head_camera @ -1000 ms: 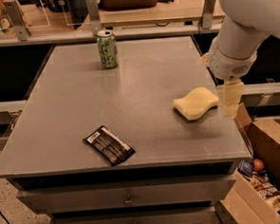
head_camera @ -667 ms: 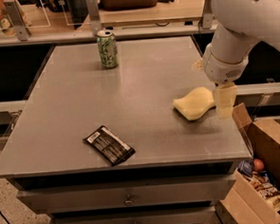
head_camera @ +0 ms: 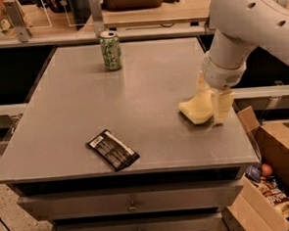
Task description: Move sponge near rxbar chocolate
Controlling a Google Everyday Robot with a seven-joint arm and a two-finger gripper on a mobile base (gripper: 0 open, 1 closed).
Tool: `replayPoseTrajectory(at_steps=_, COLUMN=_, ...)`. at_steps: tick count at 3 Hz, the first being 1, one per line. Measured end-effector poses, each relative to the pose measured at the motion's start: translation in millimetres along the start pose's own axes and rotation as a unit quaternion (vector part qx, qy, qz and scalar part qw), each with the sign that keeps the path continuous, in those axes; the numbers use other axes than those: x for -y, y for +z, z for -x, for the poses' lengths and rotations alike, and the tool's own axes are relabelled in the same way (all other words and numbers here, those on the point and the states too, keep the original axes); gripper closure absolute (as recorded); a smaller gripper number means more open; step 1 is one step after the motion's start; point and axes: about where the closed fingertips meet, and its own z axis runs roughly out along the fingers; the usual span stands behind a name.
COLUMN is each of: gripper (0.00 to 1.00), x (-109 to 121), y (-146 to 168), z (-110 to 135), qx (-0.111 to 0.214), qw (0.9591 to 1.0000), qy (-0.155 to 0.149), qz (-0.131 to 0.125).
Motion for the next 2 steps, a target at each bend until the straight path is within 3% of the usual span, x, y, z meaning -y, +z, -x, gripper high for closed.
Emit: replayPoseTrajectory(at_steps=2, gripper=0.87, x=1.1, y=-5.4, z=0.5, qx=0.0, qw=1.0, qy=-0.001, qz=0.0)
